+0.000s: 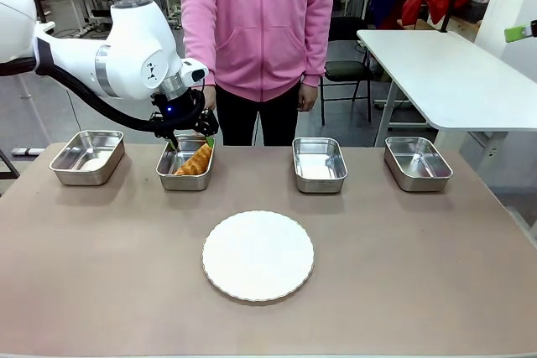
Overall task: Place the bread in the container.
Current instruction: Place the Butter Roll into the Airtight Container indicated by the human.
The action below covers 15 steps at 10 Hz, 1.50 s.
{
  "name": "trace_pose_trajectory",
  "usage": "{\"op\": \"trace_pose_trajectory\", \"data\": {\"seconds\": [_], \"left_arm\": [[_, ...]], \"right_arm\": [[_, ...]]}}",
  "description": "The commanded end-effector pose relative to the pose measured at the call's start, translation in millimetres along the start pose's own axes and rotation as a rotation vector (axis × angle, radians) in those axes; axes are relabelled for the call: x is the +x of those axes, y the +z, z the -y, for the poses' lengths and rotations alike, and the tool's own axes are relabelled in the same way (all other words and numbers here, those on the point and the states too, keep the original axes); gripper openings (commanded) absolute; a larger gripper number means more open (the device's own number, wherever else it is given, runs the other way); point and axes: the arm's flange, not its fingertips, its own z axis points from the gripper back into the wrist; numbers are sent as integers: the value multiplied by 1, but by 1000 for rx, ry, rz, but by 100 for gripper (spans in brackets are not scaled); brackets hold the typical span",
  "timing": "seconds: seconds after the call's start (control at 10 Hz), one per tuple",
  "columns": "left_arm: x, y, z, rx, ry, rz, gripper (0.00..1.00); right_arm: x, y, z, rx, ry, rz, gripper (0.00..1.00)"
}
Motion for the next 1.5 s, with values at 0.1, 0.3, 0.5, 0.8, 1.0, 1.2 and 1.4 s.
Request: {"op": "trace_pose_trajectory", "data": {"seconds": [0.1,0.3,0.5,0.8,1.0,1.2,1.4], "left_arm": [[2,0,-1,-1,1,8,100],[-10,16,2,2,14,34,100],[-41,55,-7,11,35,107,100],[-108,103,-21,51,46,187,100],[-161,115,-22,11,49,209,100],[-213,126,-18,25,59,238,100],[-247,132,-14,51,52,231,100]], "right_arm": [[1,-1,-2,1,4,11,100],[1,-1,-2,1,4,11,100],[1,-1,-2,1,4,11,100],[1,-1,-2,1,4,11,100],[1,-1,-2,1,4,11,100],[1,-1,-2,1,4,11,100],[1,-1,-2,1,4,11,100]]}}
